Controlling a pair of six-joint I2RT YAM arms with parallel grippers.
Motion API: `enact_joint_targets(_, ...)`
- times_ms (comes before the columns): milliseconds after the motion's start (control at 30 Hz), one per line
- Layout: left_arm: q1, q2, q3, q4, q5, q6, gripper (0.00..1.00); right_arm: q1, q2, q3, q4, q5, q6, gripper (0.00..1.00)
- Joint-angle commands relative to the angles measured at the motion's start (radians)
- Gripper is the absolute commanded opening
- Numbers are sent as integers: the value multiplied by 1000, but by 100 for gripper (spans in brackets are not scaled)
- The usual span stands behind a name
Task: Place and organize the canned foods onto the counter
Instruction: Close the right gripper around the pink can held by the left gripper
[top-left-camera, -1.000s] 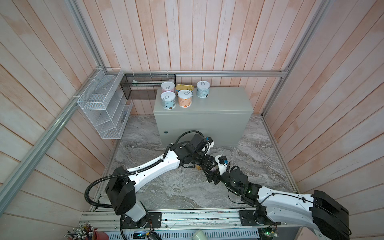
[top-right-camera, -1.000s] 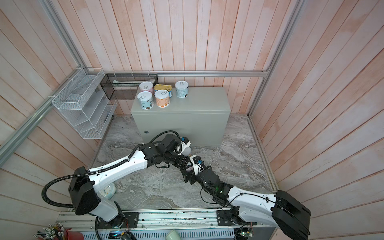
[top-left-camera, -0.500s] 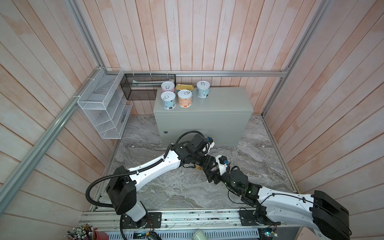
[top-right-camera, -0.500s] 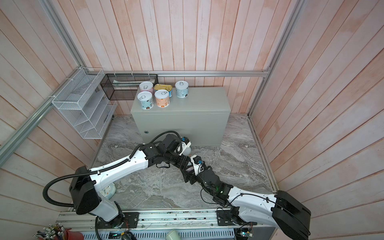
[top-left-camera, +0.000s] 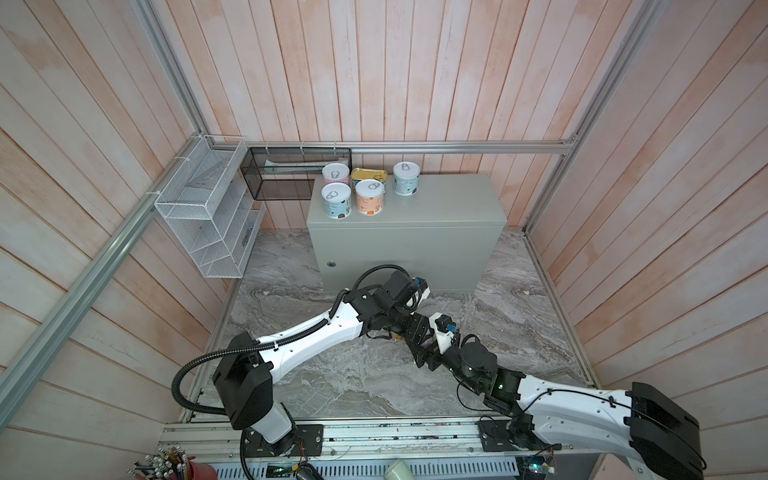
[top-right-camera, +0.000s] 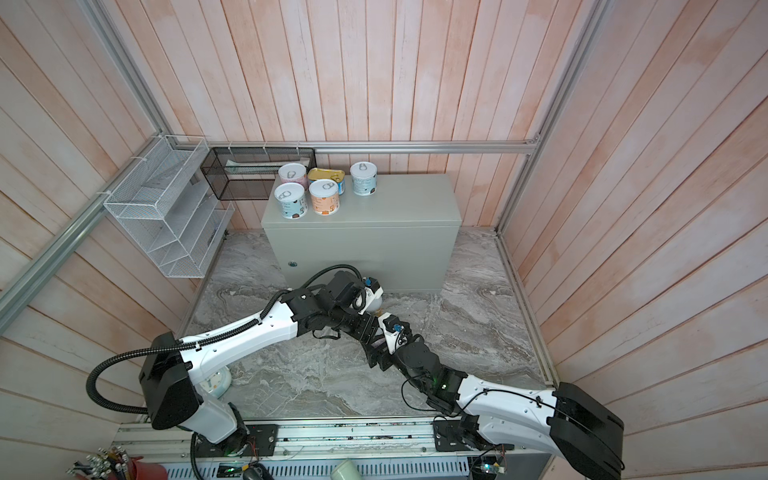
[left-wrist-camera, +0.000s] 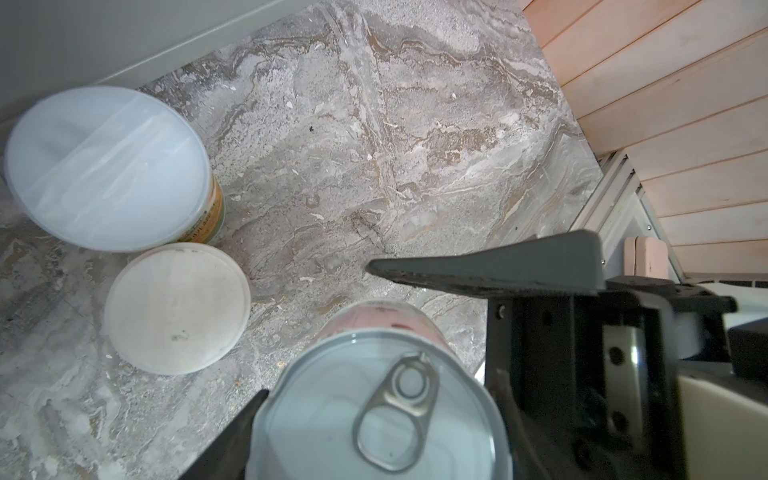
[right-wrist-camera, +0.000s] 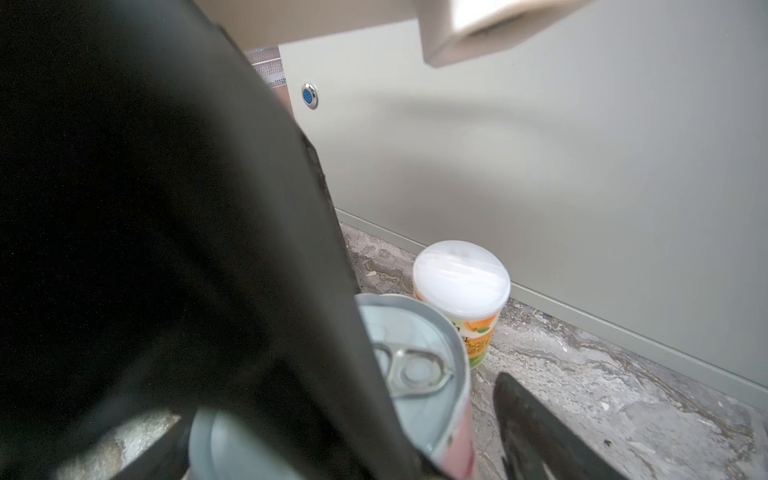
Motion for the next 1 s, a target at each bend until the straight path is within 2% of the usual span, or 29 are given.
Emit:
enact_joint_targets(0, -11, -39, -7, -3, 29, 10, 41, 1, 8, 2, 7, 63, -24, 92)
enact_joint_targets(333, 0, -58, -28, 18, 60, -2, 41, 5, -41, -38, 70, 84, -3, 72)
enact_joint_targets(700, 29, -90, -75, 85, 146, -38, 43, 4, -189, -106, 98, 134, 37, 70)
enact_joint_targets(800, 30, -89, -75, 90, 145, -42, 49, 4, -202, -111, 95, 143, 40, 70)
enact_joint_targets(867, 31, -92, -78, 88, 134, -46, 59, 4, -204, -111, 92, 149, 44, 70)
enact_joint_targets(967, 43, -92, -90, 89, 116, -52, 65, 4, -208, -114, 91, 157, 50, 69)
